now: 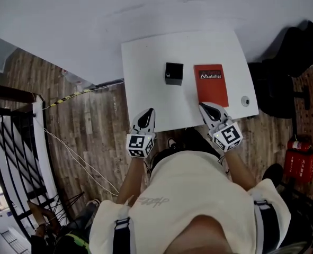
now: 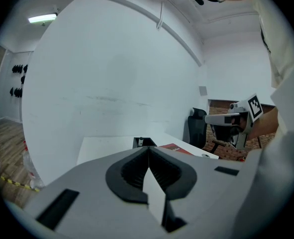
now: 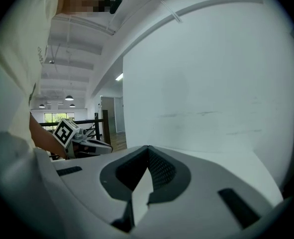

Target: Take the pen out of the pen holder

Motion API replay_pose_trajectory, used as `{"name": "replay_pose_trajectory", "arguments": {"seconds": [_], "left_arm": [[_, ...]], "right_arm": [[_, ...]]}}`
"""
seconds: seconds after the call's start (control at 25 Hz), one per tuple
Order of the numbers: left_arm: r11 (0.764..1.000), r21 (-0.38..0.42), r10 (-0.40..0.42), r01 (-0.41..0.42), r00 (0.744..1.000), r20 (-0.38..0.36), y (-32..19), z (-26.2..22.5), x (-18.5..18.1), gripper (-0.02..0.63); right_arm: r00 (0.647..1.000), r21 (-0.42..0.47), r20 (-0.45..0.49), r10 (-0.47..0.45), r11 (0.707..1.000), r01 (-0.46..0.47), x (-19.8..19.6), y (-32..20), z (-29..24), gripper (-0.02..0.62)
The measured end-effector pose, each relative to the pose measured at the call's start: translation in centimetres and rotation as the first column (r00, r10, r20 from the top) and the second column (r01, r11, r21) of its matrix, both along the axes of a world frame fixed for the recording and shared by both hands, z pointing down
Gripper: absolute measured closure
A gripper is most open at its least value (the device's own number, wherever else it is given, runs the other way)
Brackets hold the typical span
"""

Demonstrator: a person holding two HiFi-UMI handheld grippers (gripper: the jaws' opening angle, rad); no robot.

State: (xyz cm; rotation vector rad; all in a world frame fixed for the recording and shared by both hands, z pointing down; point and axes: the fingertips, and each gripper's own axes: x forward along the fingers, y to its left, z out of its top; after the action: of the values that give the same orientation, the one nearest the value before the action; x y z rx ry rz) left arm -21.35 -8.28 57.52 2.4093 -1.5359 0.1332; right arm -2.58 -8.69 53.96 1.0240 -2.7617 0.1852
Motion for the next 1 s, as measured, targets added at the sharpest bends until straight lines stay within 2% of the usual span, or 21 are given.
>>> {"name": "replay_pose_trajectory", "arguments": {"seconds": [0.16,0.52,0.8,1.0], "left_arm": [[1.000,-0.007,0.001,-0.001,1.000,0.021,-2.1,-0.9,0.7,0.586],[1.000,-0.003,-0.009,0.009,0.999,0.053,-7.5,-2.6,2.7,0.586],[0.998,-0.034,-0.042,0.044,0.997,0.063,-9.8,-2.0,4.1,0.585],[0.998,-0.045,-0.035,0.038,0.998,0.060,-10.8,-1.5,4.7,0.584]], "right_arm": [[1.000,-0.015,0.017,-0.003,1.000,0.004,0.6,-2.6,0.3,0.589],[0.995,0.006,0.047,-0.087,0.996,0.087,0.5,-8.8,-0.6,0.589],[0.987,-0.015,0.051,-0.155,0.988,0.156,1.2,-10.9,0.6,0.589],[0.980,-0.026,0.037,-0.196,0.980,0.197,0.8,-11.5,1.1,0.589]]}}
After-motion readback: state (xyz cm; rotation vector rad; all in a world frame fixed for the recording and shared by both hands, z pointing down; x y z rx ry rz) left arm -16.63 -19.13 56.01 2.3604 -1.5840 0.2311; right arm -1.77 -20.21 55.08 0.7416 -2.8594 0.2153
